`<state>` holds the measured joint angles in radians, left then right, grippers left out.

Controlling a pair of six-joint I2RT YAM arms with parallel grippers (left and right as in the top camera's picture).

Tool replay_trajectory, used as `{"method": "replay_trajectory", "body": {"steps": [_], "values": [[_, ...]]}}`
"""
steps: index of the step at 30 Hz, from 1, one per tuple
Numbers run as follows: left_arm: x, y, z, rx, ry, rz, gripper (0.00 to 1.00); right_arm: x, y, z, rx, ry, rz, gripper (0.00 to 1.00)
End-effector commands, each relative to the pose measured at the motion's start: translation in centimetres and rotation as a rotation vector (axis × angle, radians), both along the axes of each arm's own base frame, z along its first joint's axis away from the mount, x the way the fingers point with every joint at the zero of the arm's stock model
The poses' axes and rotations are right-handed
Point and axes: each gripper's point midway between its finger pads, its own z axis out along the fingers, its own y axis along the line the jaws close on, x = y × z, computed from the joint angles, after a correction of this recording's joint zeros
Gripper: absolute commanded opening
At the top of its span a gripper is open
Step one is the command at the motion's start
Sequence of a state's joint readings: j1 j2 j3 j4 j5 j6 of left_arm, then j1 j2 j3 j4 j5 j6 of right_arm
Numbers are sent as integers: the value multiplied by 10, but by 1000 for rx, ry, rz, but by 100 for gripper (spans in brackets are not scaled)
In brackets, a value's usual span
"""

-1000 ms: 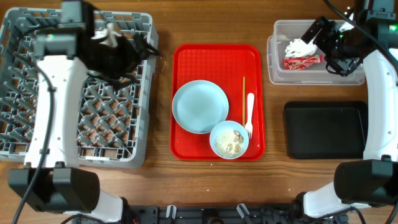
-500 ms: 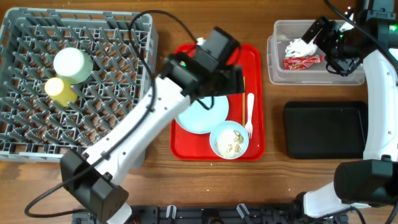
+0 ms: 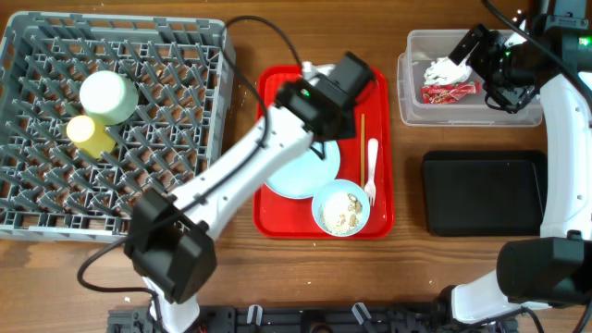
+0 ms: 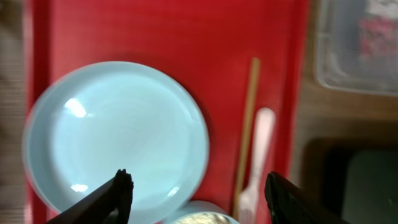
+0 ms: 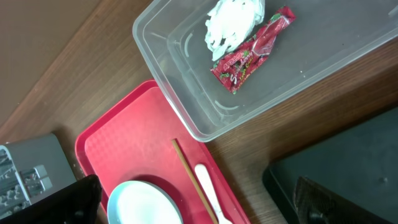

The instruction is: Sort waste into correct bins and load items into the dishwasher rack

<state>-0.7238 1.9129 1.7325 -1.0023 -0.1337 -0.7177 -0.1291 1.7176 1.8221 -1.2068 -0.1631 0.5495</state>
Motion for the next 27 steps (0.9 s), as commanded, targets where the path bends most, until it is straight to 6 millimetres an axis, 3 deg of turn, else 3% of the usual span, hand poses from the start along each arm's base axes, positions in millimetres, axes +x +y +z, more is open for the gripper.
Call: {"method": "replay_trajectory", "body": {"steps": [1,2,3,5,7,11,13,15,17,18,19,20,24,27], "values": [[21,83,24,39,6,186,77,2,-3,2,-13,-7,-14,100],[24,103,29,43,12,229,84,2,-3,2,-13,-7,-14,100],[26,127,35,45,17,283,100,2,-3,2,-13,-7,-14,100],[30,165,47,40,13,373,100,2,-3,2,-13,-7,-14,100],[29,217,61,34,6,499,100,2,-3,2,-13,-7,-14,100],[25,277,73,12,2,652,100,11,1,8,90,-33,-142,100],[23,303,73,15,9,720,100,3,12,5,171,10,-171,100],[14,319,70,29,38,756,100,-3,48,7,271,20,7,100],[11,330,69,33,50,783,100,-18,99,0,292,27,311,100],[10,333,69,34,50,790,100,-29,116,-10,277,63,382,100],[10,337,69,33,50,801,100,-56,148,-40,212,178,480,100],[9,338,69,33,50,805,100,-72,164,-59,157,237,532,100],[9,338,69,33,50,806,100,-127,198,-121,-50,413,534,100],[9,338,69,33,50,806,100,-153,223,-146,-142,425,547,100]]}}
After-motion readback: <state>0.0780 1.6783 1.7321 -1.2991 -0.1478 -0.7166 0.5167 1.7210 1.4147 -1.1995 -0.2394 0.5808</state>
